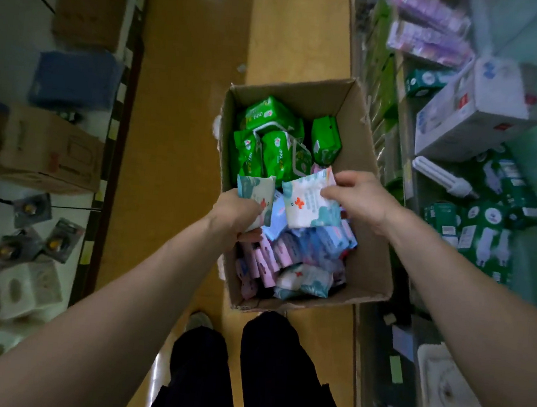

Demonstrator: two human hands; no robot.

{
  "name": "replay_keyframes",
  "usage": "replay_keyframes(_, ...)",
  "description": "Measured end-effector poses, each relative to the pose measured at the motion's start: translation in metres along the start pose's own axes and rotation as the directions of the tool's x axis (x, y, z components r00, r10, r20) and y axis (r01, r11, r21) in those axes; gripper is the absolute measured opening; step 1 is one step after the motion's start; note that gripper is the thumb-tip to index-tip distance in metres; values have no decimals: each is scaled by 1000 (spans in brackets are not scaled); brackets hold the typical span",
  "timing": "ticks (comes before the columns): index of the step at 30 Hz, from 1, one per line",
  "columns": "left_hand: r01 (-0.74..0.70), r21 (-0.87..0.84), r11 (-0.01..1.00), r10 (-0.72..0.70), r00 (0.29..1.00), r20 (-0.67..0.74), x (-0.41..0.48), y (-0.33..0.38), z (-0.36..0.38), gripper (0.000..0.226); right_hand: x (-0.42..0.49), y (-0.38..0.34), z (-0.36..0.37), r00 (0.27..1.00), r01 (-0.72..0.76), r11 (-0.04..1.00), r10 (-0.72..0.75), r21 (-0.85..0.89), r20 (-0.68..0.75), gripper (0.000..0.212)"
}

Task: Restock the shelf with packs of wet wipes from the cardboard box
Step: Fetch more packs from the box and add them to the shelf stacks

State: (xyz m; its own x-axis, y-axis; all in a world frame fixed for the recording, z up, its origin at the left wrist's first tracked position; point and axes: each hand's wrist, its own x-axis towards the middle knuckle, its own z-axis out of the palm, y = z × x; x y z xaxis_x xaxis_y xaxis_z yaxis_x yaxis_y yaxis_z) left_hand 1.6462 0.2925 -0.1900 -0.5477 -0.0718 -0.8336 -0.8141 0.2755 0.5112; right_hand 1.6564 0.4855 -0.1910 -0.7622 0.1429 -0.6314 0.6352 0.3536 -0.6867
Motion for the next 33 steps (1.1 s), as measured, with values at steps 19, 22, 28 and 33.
replay_keyframes(19,-223,-327,918,81,915,-396,-130,9,-262,41,-70,-258,144,867,428,904,-409,-6,285,29)
replay_keyframes(22,-275,-359,892,81,878,-471,-151,-7,-313,37,-97,-292,189,846,427,904,-403,9,350,33)
replay_keyframes(28,-377,-439,815,89,831,-549,-199,-36,-404,43,-155,-353,275,766,504,863,-466,36,442,37)
replay_keyframes(33,-487,-477,731,134,788,-600,-235,-58,-478,31,-198,-402,344,710,536,834,-529,129,465,21)
